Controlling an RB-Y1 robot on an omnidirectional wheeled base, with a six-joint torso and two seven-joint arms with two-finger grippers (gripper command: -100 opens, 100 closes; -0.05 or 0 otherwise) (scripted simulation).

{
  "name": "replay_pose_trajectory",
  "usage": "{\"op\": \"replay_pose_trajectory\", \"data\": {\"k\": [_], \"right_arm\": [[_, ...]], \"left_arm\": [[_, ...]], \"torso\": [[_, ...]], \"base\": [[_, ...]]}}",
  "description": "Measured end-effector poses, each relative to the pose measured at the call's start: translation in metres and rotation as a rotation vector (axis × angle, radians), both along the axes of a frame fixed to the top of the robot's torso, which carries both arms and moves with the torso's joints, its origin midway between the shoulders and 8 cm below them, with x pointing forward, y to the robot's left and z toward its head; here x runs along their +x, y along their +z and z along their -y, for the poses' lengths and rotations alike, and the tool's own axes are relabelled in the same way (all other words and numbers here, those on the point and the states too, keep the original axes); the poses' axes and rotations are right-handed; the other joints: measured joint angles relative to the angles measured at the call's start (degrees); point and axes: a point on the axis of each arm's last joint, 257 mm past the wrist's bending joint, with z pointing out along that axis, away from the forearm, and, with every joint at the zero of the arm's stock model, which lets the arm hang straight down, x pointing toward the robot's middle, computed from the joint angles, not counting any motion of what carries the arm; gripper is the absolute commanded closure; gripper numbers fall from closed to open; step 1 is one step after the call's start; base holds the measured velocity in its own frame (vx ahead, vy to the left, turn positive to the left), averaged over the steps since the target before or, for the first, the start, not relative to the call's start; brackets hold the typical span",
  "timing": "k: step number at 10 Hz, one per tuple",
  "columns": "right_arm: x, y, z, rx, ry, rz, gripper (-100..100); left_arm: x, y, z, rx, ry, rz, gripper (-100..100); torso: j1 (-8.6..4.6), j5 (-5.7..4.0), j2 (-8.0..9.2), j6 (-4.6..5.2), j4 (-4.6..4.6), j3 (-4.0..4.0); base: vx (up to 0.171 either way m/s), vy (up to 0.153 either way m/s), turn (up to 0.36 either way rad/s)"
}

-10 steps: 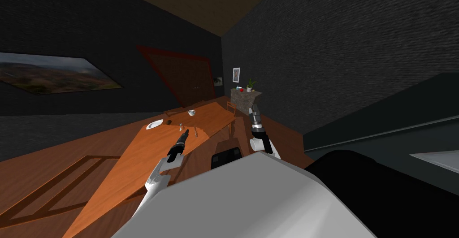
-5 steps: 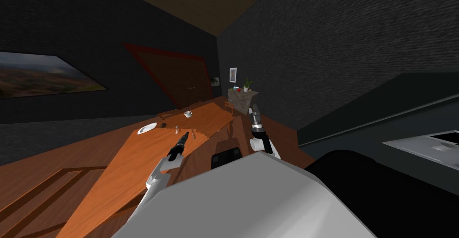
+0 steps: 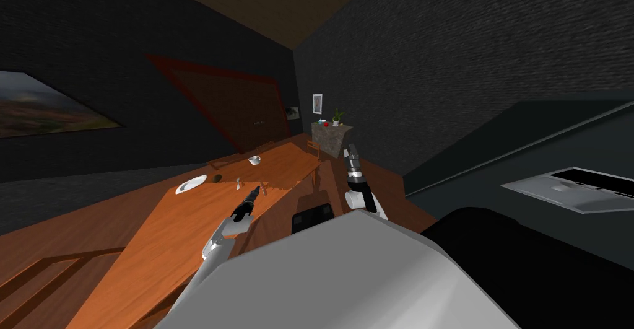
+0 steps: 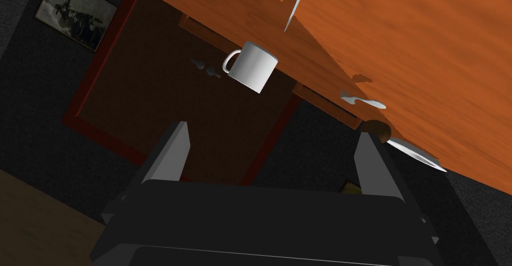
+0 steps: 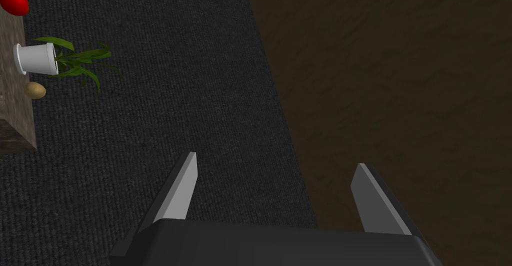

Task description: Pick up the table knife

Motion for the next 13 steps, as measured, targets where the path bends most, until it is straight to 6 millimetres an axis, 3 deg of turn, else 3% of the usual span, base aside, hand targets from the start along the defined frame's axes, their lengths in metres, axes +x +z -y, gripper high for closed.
{"op": "replay_pose_trajectory", "data": {"k": [7, 13], "right_arm": [[0.0, 0.0, 0.0, 0.0, 0.0, 0.0, 0], [0.0, 0.0, 0.0, 0.0, 0.0, 0.0, 0]], "left_arm": [[-0.029, -0.046, -0.035, 0.068, 0.045, -0.185, -100], [-0.054, -0.072, -0.058, 0.122, 0.074, -0.324, -100]], "torso": [[0.0, 0.0, -0.05, 0.03, 0.0, -0.03], [0.02, 0.0, -0.09, -0.02, -0.02, -0.05]], "base": [[0.017, 0.007, -0.12], [0.028, 0.013, -0.123]]}}
